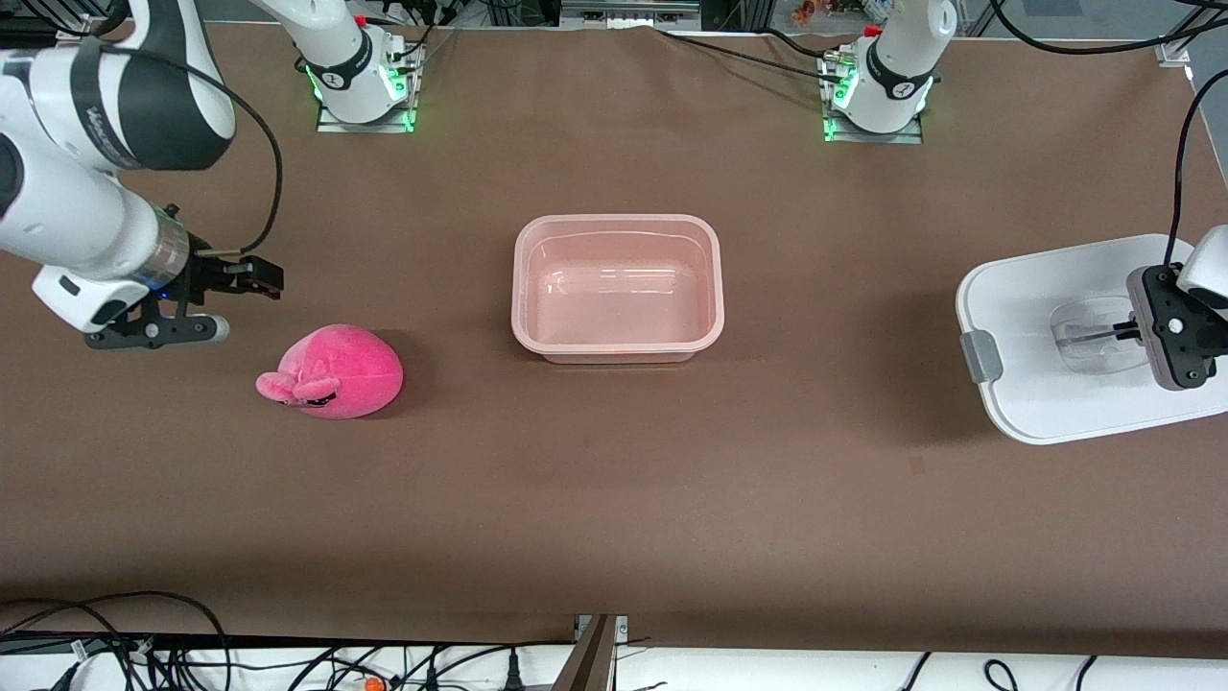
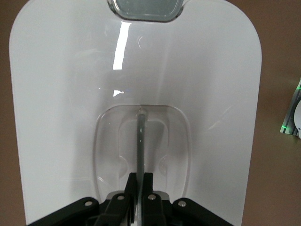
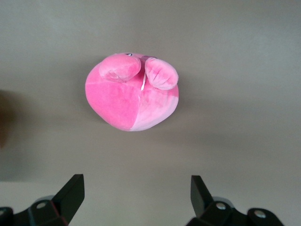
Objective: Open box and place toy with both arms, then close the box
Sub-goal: 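Move the right gripper to the pink plush toy, then lower the right gripper and grasp the pink plush toy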
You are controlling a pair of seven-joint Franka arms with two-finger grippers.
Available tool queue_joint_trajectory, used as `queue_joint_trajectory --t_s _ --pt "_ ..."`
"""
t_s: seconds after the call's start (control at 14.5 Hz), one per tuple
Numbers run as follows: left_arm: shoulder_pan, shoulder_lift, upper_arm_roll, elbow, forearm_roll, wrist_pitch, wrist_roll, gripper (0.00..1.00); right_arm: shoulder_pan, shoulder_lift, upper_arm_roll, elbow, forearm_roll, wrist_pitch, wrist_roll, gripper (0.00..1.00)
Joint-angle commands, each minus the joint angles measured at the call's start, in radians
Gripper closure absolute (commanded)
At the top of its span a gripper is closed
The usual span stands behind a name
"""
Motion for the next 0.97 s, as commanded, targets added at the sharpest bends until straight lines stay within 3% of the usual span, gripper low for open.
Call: queue_joint_trajectory --t_s 0.0,0.28,0.69,0.76,0.9 --pt "0.0 0.003 -0.006 0.022 0.015 -0.014 0.011 1.0 -0.01 0.088 0.002 0.024 0.003 0.033 -0.01 0.0" --pt "0.0 0.003 -0.006 0.022 0.016 -0.014 0.011 1.0 -0.01 0.162 0.002 0.0 0.063 0.092 0.001 0.0" --pt "0.0 0.003 -0.006 0.022 0.015 -0.016 0.01 1.0 -0.011 0.234 0.0 -0.066 0.078 0.263 0.004 0.01" --pt "0.0 0.003 -0.006 0.022 0.015 -0.016 0.011 1.0 -0.011 0.242 0.0 -0.068 0.091 0.272 0.003 0.04" --pt "0.0 0.003 -0.006 0.022 0.015 -0.016 0.01 1.0 -0.014 0.253 0.0 -0.068 0.102 0.274 0.003 0.28"
